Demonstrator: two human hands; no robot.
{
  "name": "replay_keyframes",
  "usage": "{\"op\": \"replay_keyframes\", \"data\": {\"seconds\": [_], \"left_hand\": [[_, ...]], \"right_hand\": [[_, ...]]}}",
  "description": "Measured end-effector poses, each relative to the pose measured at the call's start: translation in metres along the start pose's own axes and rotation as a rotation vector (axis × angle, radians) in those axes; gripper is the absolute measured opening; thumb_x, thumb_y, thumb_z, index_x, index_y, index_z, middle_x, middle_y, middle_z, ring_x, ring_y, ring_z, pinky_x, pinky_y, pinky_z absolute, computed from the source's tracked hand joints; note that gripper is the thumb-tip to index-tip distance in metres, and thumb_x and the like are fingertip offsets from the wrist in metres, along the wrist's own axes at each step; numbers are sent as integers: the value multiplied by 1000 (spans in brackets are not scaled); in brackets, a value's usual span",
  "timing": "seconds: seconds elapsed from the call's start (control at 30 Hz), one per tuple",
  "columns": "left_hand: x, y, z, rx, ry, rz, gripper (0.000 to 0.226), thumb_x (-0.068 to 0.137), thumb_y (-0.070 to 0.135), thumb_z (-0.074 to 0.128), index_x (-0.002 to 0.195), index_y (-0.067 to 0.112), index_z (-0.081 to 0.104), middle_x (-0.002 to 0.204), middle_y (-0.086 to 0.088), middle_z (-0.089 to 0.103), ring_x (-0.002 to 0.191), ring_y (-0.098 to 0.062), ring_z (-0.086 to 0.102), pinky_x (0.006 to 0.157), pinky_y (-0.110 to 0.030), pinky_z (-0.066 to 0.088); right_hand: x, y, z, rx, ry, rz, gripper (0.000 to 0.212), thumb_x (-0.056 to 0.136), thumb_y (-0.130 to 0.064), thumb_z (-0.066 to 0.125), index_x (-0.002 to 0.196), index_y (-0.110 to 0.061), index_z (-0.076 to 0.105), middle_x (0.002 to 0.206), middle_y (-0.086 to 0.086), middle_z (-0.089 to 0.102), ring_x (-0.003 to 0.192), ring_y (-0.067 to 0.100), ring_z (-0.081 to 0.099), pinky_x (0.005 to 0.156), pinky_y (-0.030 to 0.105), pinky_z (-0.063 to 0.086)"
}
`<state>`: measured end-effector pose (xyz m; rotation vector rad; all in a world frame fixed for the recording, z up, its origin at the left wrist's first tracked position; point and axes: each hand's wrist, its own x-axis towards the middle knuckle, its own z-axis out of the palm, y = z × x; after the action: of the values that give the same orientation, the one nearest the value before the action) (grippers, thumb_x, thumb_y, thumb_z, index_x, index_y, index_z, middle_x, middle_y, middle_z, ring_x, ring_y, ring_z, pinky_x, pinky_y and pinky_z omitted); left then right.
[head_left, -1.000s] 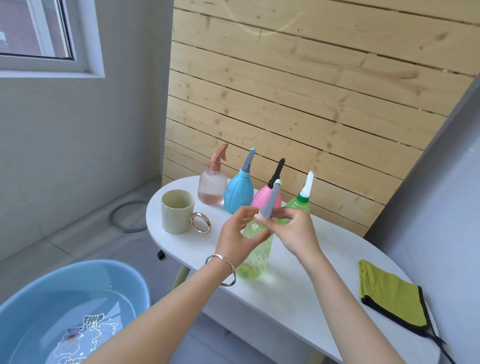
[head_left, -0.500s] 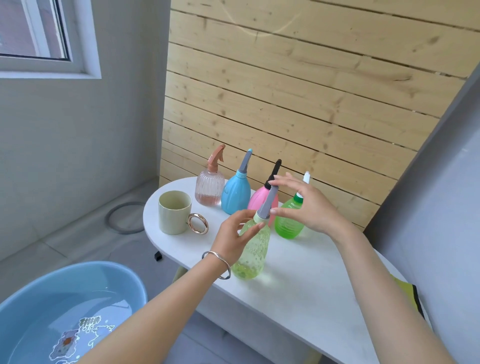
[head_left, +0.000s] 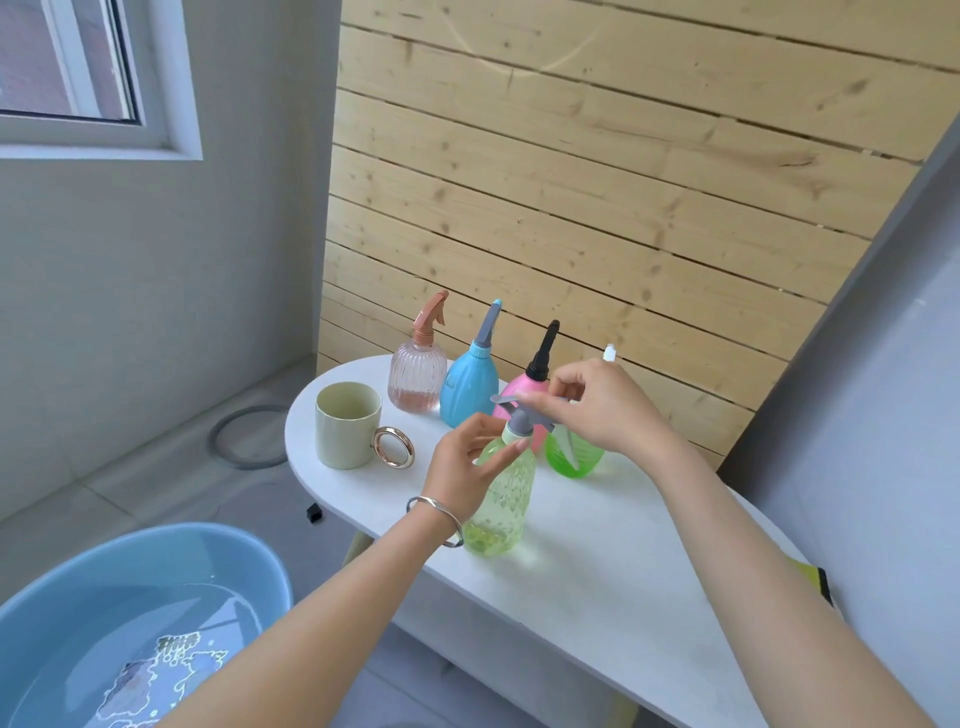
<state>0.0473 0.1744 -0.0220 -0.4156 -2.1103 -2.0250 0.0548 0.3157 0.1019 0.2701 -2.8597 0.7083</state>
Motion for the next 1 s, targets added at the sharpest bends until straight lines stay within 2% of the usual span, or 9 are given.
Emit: {"op": "replay_keyframes", "data": {"seconds": [0.07, 0.13, 0.2, 0.27, 0.43, 0.6, 0.77, 0.87, 1.0], "left_hand": [[0, 0, -3, -4, -36, -12, 12, 84, 20, 71, 93, 16, 66, 91, 7, 69, 82, 7, 62, 81, -10, 46], [2, -3, -4, -2, -54, -20, 21, 85, 24, 69, 103, 13, 69, 99, 3, 71, 92, -2, 65, 83, -9, 45], [2, -6, -5, -7, -53, -28, 27, 85, 26, 69, 108, 12, 69, 104, 1, 71, 98, -9, 66, 85, -12, 46], [1, -7, -6, -32, -27, -20, 23, 83, 26, 70, 105, 21, 64, 101, 1, 70, 97, -8, 66, 86, -16, 48], [2, -10, -8, -97, -6, -18, 38, 73, 37, 72, 102, 23, 51, 101, -8, 72, 97, -18, 68, 93, -38, 53], [-2, -12, -8, -119, -69, -20, 45, 78, 35, 67, 117, 22, 50, 110, -6, 70, 106, -13, 65, 100, -33, 48], [-8, -31, -16, 84, -186, -43, 53, 83, 30, 71, 131, 21, 50, 124, 8, 61, 119, 0, 53, 106, -26, 40], [-10, -36, -17, 154, -233, -48, 58, 75, 30, 80, 126, 27, 52, 118, 13, 62, 115, 0, 54, 103, -23, 39], [-7, -36, -17, 162, -231, -53, 59, 72, 30, 82, 123, 26, 53, 116, 13, 62, 114, -3, 54, 103, -26, 41]], "right_hand": [[0, 9, -1, 248, -42, 99, 57, 92, -56, 45, 76, -7, 68, 66, -1, 59, 59, 11, 48, 58, 26, 38], [0, 27, -1, 562, -126, 195, 42, 101, -37, 39, 102, -11, 71, 96, 5, 71, 76, 13, 60, 63, 21, 48], [-3, 47, 2, 709, -282, 205, 27, 100, -15, 44, 117, -15, 65, 108, 7, 69, 84, 12, 65, 73, 20, 52], [-8, 63, 12, 732, -406, 171, 32, 93, -8, 56, 123, -16, 62, 114, 6, 68, 100, 13, 66, 88, 24, 50], [-11, 54, 27, 777, -363, 118, 19, 85, -11, 64, 103, -18, 68, 88, -11, 72, 85, 1, 65, 79, 14, 45], [-7, 42, 38, 696, -285, 56, 16, 87, -5, 65, 88, -21, 68, 65, -19, 67, 66, -8, 59, 64, 6, 42], [-4, 38, 47, 621, -131, 9, 16, 71, -30, 82, 85, -28, 75, 82, -3, 66, 80, 10, 54, 76, 26, 44], [-6, 34, 59, 604, 3, 4, 34, 65, -31, 86, 87, -13, 68, 83, 7, 64, 77, 14, 53, 74, 34, 46], [-12, 30, 62, 627, -21, -61, 28, 79, -18, 76, 98, -27, 57, 87, -20, 64, 81, -7, 60, 73, 13, 45]]}}
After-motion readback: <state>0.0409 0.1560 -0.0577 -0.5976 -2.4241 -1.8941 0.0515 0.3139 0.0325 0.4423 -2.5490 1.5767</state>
